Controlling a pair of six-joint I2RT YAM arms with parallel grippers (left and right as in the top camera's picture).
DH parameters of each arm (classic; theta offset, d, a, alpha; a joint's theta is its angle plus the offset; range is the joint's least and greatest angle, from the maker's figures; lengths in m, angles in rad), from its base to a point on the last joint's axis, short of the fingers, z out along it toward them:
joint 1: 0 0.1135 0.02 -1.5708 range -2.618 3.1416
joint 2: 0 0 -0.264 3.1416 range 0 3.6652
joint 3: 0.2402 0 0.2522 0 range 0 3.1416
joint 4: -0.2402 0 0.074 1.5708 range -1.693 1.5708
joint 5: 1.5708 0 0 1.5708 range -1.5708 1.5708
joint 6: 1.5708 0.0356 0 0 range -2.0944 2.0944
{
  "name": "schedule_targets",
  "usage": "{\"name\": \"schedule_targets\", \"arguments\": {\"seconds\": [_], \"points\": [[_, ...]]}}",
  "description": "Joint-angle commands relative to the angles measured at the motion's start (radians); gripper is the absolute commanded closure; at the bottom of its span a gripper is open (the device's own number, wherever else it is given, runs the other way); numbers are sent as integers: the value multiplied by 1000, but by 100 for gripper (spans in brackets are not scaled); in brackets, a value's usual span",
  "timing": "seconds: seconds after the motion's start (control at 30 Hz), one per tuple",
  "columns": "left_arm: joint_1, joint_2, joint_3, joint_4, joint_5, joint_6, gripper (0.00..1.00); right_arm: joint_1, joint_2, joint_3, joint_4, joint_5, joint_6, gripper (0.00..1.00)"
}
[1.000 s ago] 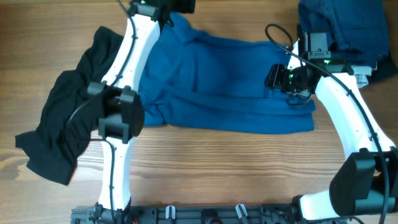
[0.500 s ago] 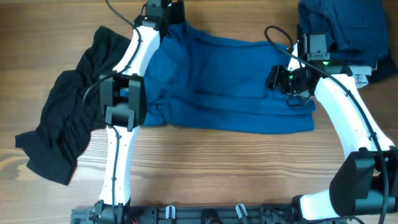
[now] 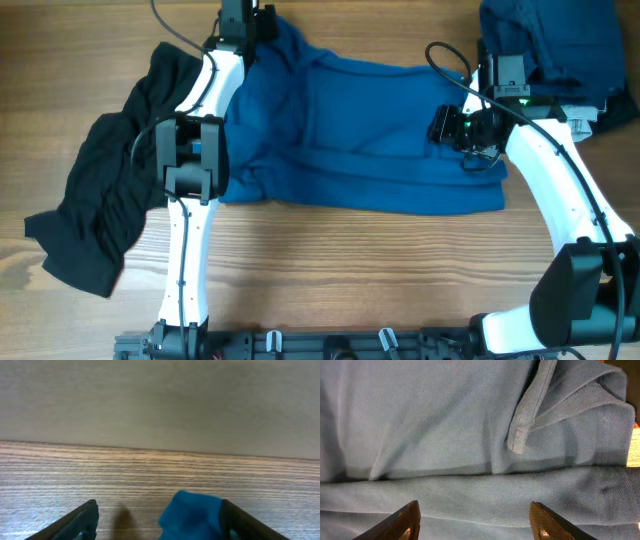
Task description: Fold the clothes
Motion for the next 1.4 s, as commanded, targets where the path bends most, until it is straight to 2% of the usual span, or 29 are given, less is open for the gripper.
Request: {"name": "schedule_targets", "arguments": {"seconds": [0.0,0.1,0.17,0.2,0.23,0.33,0.47,0.73,1.37], "points": [[-5,50,8,18,56,-17,28,2,11,-11,2,10,-6,30],[-8,57,8,19,56,-17,32,2,11,-11,2,10,-5,30],[-9,57,8,27,55,-16,37,2,11,-11,2,10,-5,30],[-9,57,8,31,54,-16,50,2,11,-11,2,10,-6,30],[-9,57,8,35,39,-17,70,2,11,-11,2,10,-5,30],[-9,43,8,39,9,-17,96,2,11,-11,3,10,-6,27],[-11,-15,8,38,-9,-17,96,2,11,-11,3,10,-5,27],[-34,-228,8,-95,-17,-16,96,2,11,-11,3,10,-6,27],[-53,-237,8,-227,-17,-16,96,2,11,-11,-1,10,-8,27]]}}
